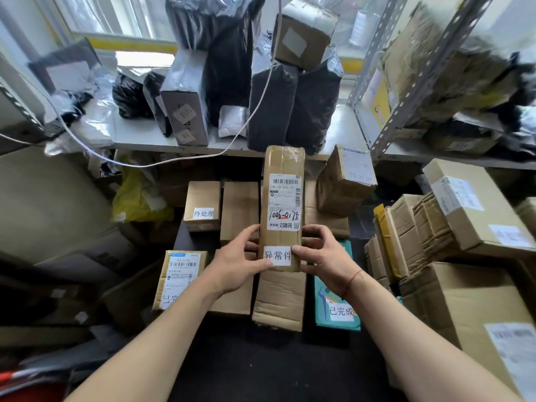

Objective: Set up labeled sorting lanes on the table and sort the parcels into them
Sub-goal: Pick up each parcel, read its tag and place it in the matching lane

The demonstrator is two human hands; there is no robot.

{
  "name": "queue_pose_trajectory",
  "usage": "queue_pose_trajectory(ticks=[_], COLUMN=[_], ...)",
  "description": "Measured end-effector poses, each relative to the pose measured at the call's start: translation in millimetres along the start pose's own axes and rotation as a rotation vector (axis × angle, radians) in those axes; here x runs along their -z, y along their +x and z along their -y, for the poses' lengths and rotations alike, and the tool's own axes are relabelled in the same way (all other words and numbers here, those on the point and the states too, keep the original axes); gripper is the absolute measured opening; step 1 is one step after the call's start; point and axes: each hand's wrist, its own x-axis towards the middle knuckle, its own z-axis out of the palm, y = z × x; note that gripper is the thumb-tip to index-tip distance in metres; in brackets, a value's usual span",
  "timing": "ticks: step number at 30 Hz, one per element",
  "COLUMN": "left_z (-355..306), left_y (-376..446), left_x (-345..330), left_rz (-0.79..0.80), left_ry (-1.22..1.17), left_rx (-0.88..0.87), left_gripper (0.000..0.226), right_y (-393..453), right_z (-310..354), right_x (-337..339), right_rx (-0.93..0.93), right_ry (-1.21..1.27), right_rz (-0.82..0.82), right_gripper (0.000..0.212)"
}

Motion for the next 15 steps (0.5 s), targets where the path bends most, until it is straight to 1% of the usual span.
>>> queue_pose_trajectory(ticks=[2, 4, 6, 8, 15], left_z=[-7.3, -15.2, -21.3, -28.3, -41.4], left_y=[-11.5, -20.2, -26.2, -35.5, -72.4], left_x=[2.9, 4.0, 1.6, -4.2, -29.7], left_rz=[-0.026, -0.093, -0.134, -0.140, -0.196], left_ry=[-0.011, -0.090, -0.168, -0.195, -0.213], left_rx=[-0.024, -0.060, -0.092, -0.123, -0.093], left_gripper=[0.072, 0.064, 0.062, 0.061, 0.055], right_y=[-16.1, -30.8, -44.2, -56.3, -87.4], right_z=[4.0, 7.9, 10.2, 12.3, 6.2], right_x=[-0.1, 0.5, 2.4, 3.9, 10.3], right_rx=[0.043, 0.079, 0.098, 0.107, 0.134], right_ry=[-0.029, -0.051, -0.060, -0.070, -0.046], right_rz=[0.019, 0.035, 0.058, 0.083, 0.118], right_gripper=[0.057, 0.063, 0.069, 0.074, 0.074])
